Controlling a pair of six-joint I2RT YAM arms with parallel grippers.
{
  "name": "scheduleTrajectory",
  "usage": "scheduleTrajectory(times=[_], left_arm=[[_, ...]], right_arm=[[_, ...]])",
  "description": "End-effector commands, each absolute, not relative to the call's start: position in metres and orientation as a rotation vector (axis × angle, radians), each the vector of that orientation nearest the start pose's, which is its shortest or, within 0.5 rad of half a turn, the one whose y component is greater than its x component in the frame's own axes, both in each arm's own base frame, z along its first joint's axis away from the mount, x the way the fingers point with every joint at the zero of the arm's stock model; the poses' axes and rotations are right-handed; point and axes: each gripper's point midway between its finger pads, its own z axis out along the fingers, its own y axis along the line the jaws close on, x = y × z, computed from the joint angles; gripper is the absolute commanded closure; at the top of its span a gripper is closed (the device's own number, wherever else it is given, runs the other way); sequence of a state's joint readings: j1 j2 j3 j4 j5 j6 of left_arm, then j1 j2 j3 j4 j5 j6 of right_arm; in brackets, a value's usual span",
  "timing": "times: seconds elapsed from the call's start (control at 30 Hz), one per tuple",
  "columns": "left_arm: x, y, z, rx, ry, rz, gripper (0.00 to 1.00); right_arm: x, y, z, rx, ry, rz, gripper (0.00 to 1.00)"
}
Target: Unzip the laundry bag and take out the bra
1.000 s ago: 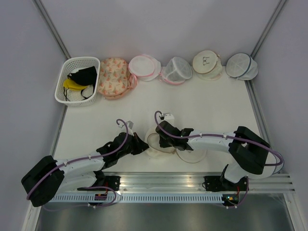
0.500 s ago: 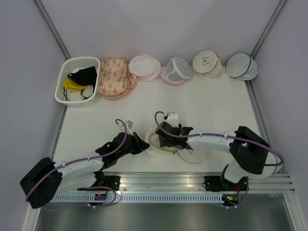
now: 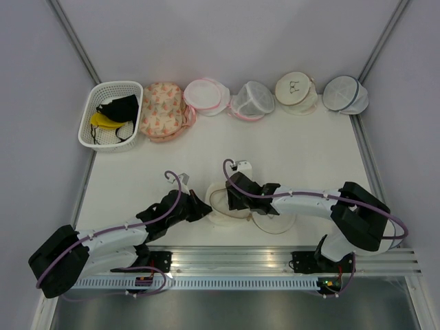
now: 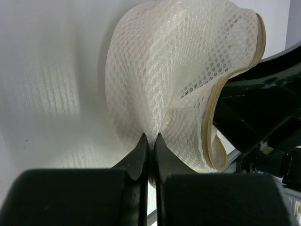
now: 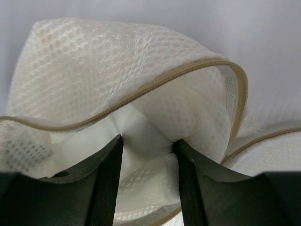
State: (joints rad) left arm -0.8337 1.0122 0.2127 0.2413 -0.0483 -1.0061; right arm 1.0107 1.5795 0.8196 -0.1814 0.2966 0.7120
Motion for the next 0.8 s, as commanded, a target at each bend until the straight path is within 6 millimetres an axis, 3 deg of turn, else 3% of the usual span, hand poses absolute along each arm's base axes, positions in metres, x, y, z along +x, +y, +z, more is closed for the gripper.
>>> scheduleTrajectory(times=[0.0,0.13,0.17,0.23,0.27,0.33,0.47,0.6,0.77], left_arm=[[0.179,-0.243,0.060,-0.243,2.267,-1.039,0.98],[0.180,-0.245,0.061,-0.242,2.266,-1.050,0.98],[0.180,-0.246,0.061,-0.240,2.266,-1.054,0.98],[0.180,-0.246,0.061,-0.240,2.267,-1.057,0.98],[0.179,-0.246,0.061,-0.242,2.267,-1.058,0.98],[0.179,-0.245,0.061,-0.243,2.268,-1.056,0.98],[0.179,-0.242,0.063,-0.245,2.259,-1.045,0.98],[0.179,-0.241,0.064,-0.249,2.256,-1.044,0.98],[0.178,-0.240,0.061,-0.252,2.267,-1.034,0.98]], right_arm=[[0.203,0.326,0.072,-0.284,2.410,0.612,0.48],[0.201,0.331,0.083,-0.308,2.394,0.649,0.57],[0.200,0.334,0.083,-0.320,2.395,0.661,0.69],[0.200,0.339,0.083,-0.339,2.401,0.667,0.80],[0.200,0.341,0.083,-0.342,2.402,0.679,0.93],[0.197,0.345,0.085,-0.364,2.401,0.709,1.00],[0.188,0.351,0.096,-0.412,2.379,0.788,1.00],[0.163,0.366,0.129,-0.535,2.256,1.062,1.00],[0.144,0.368,0.155,-0.635,2.139,1.209,0.99]])
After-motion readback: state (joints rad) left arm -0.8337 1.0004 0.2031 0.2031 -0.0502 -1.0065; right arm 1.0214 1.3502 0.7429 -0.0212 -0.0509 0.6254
